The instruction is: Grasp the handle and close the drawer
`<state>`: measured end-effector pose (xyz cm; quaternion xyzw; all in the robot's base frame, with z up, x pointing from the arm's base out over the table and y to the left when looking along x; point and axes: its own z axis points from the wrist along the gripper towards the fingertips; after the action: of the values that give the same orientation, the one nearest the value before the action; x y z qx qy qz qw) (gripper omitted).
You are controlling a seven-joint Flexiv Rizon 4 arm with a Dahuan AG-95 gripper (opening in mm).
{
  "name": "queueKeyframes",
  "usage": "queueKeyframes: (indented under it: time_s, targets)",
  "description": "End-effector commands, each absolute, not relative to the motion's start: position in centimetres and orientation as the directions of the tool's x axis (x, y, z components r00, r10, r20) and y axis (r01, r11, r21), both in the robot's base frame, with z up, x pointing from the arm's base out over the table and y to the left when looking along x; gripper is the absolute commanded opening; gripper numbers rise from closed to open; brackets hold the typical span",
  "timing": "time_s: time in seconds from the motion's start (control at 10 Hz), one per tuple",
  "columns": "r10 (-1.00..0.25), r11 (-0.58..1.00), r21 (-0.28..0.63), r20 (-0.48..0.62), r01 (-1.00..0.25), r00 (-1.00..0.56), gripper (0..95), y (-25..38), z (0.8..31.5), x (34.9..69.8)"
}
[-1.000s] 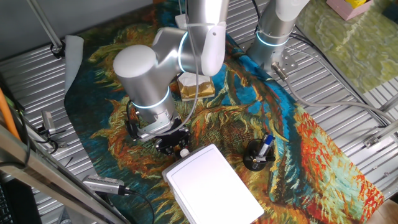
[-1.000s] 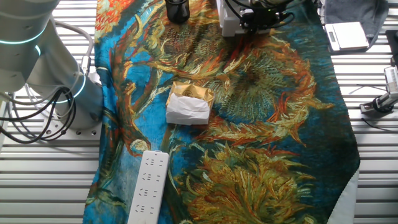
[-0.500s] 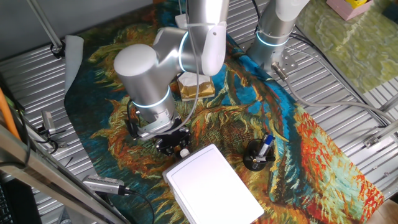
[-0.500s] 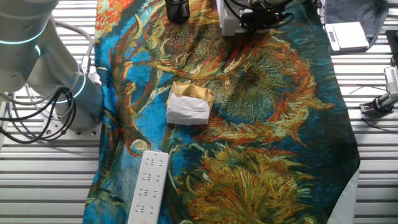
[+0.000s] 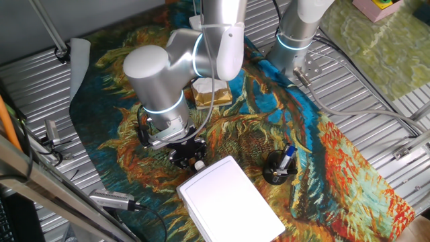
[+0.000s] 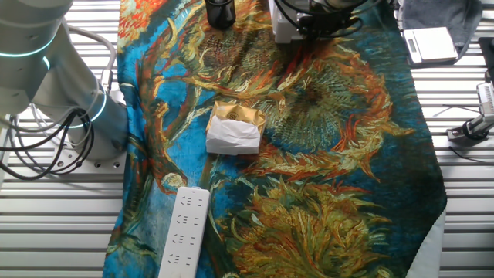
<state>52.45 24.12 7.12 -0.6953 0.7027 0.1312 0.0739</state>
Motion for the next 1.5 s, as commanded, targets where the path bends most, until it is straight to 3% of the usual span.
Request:
queueKeyframes:
  time_s: [0.1, 1.5]
  targets:
    - [-0.955, -0.004, 0.078, -0.295, -0.997, -0.019, 0.0, 24.18, 7.26, 52.40]
    - [-0.951, -0.022, 0.035, -0.310, -0.999, 0.010, 0.0, 24.45, 7.16, 52.34]
